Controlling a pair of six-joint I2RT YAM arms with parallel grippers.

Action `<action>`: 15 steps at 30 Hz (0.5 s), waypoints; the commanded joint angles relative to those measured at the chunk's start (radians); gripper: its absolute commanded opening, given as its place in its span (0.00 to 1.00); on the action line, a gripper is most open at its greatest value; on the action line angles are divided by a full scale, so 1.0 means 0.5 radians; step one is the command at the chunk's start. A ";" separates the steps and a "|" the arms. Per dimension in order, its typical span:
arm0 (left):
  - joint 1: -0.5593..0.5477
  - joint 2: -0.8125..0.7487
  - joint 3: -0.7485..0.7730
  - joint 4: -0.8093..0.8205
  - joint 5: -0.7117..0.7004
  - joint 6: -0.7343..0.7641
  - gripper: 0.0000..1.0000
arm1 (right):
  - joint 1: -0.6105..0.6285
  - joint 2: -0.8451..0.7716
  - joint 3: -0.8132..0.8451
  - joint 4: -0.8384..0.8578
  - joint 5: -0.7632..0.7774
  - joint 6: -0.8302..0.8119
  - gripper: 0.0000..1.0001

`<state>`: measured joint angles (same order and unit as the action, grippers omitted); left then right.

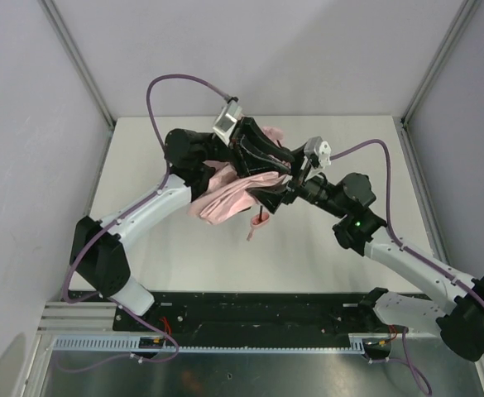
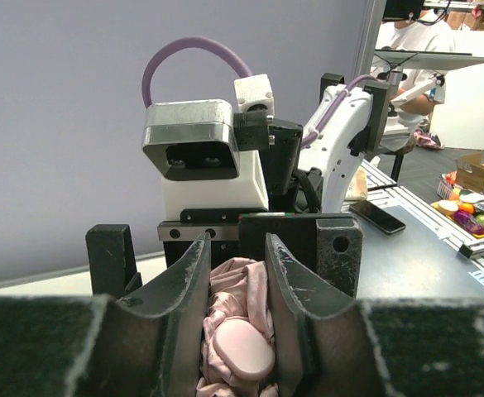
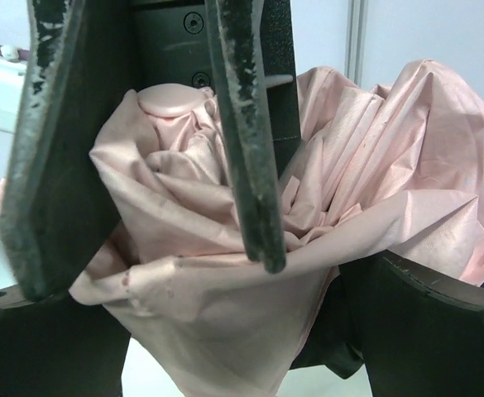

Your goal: Put away the umbrella

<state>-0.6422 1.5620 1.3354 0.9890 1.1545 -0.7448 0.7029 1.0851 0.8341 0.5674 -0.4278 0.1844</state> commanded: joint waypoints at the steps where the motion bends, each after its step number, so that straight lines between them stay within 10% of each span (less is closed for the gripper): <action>1: -0.107 0.024 0.104 0.197 -0.039 -0.150 0.00 | -0.024 0.062 0.028 0.332 -0.013 0.057 0.99; 7: -0.113 0.082 0.137 0.258 -0.031 -0.217 0.00 | -0.054 0.125 0.042 0.622 -0.149 0.183 0.93; 15: -0.122 0.125 0.159 0.307 -0.018 -0.262 0.00 | -0.070 0.204 0.068 0.782 -0.476 0.303 0.51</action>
<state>-0.6449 1.6073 1.3746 1.0893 1.1271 -0.8337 0.6651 1.1645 0.8322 0.7925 -0.5499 0.2543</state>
